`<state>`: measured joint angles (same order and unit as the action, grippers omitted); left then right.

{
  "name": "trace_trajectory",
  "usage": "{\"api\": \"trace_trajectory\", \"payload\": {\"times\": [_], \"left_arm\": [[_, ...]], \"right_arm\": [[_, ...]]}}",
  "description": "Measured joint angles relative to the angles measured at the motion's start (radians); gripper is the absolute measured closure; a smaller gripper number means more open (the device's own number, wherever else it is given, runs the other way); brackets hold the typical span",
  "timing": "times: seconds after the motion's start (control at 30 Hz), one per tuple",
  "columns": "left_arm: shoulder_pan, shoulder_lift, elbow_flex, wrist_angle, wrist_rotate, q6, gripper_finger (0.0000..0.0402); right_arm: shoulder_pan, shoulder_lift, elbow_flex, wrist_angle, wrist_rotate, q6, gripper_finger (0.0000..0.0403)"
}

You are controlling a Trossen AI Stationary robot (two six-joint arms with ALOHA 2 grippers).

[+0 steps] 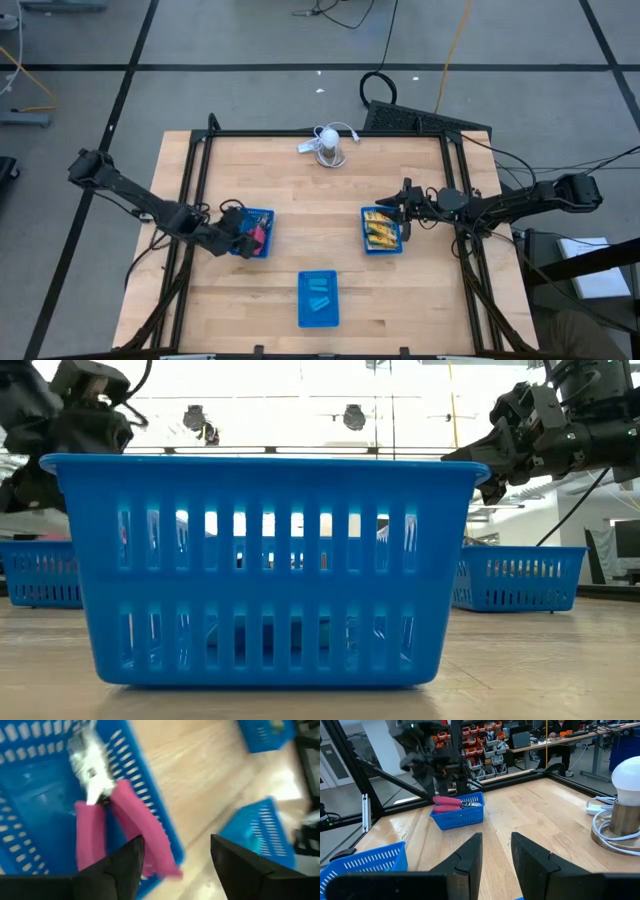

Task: Pick & Place School Supplies
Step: Return to Home Position

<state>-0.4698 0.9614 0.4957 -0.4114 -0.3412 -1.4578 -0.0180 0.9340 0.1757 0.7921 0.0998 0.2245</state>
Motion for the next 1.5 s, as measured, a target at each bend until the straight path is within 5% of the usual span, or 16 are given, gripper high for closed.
{"api": "trace_trajectory", "payload": {"times": [0.5,0.77,0.93,1.33,1.5], "left_arm": [[0.000,-0.267,0.101,0.081,-0.080,0.391,0.0167],[0.000,-0.329,0.124,0.207,0.000,1.011,0.0167],[0.000,-0.333,0.124,0.206,0.001,1.260,0.0167],[0.006,-0.337,0.107,0.207,-0.056,1.387,0.0167],[0.047,-0.435,0.039,0.204,-0.055,1.411,0.0167]], "right_arm": [[0.000,0.000,0.000,0.000,0.000,0.007,0.0310],[0.000,0.000,0.000,-0.005,0.000,0.000,0.0310],[0.000,0.000,0.000,-0.005,0.000,0.000,0.0310],[0.000,0.000,0.000,-0.020,0.000,0.000,0.0310],[0.000,0.000,0.000,-0.020,0.000,-0.001,0.0310]]}}
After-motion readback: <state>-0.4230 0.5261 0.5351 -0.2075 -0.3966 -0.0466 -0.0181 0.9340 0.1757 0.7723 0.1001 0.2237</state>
